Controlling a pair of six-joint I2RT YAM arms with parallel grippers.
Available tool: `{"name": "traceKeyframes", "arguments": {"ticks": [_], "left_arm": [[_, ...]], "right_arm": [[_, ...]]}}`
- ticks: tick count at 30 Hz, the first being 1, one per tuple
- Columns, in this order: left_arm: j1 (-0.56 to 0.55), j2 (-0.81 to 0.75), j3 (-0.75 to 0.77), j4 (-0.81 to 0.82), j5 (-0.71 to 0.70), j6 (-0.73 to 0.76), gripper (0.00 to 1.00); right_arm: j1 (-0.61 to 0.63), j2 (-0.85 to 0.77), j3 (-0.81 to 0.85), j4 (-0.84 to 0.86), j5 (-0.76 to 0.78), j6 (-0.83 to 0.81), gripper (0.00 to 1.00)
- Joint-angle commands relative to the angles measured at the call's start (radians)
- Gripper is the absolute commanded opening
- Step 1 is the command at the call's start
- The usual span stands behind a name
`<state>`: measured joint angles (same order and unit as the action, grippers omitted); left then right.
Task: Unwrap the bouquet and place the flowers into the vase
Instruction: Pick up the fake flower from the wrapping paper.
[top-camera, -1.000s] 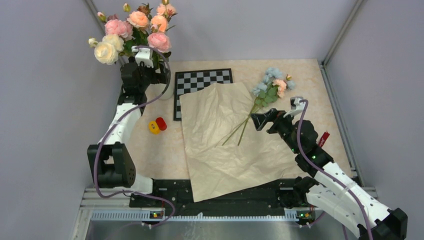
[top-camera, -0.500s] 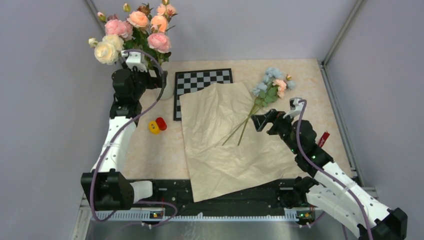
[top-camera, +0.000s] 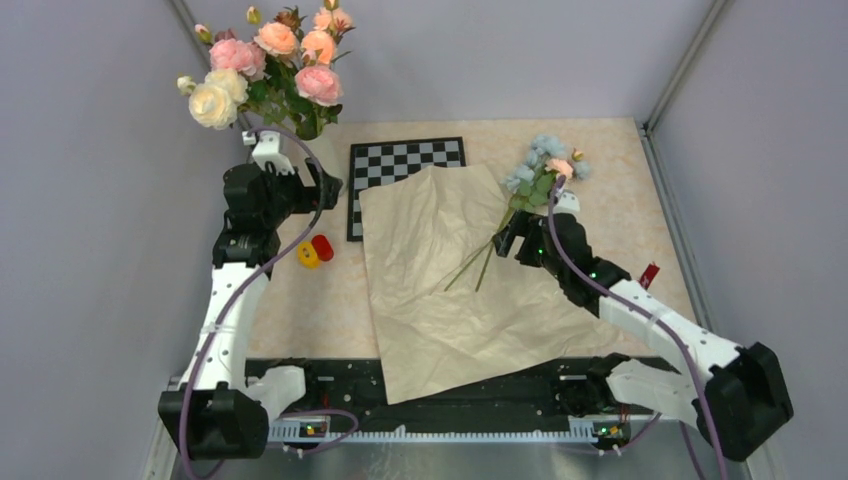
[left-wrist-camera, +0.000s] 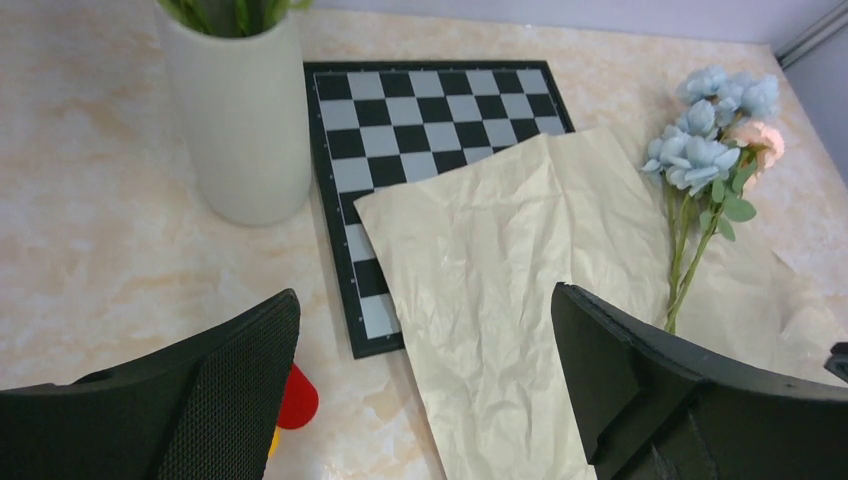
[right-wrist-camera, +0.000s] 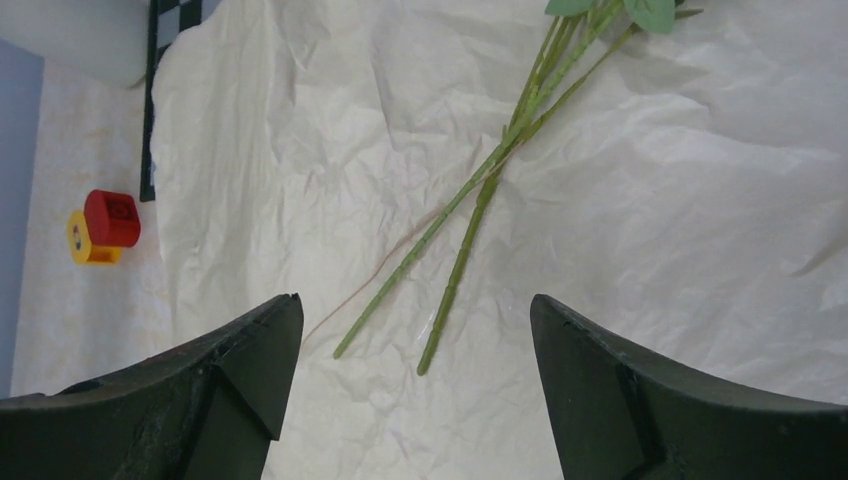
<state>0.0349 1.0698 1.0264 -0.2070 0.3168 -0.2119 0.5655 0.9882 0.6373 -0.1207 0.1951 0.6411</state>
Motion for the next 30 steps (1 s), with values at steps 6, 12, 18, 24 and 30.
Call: {"name": "traceKeyframes", "arguments": {"ticks": [6,12,18,24,30], "left_arm": [[0.002,-0.044,-0.032,-0.065,-0.024,0.051,0.99],[-0.005,-0.085,-0.054,-0.063,-0.031,0.062,0.99],[-0.016,-0.091,-0.055,-0.066,-0.039,0.071,0.99],[-0.024,-0.094,-0.057,-0.062,0.005,0.086,0.99],[-0.029,-0.091,-0.057,-0.061,0.009,0.087,0.99]], "right_arm": [[-0.047,0.276,0.109,0.189,-0.053,0.148,0.74],[-0.105,0.407,0.093,0.314,-0.083,0.198,0.62],[-0.149,0.523,0.116,0.399,-0.131,0.203,0.54],[-0.168,0.598,0.149,0.414,-0.139,0.192,0.46],[-0.177,0.635,0.158,0.434,-0.150,0.194,0.41]]}}
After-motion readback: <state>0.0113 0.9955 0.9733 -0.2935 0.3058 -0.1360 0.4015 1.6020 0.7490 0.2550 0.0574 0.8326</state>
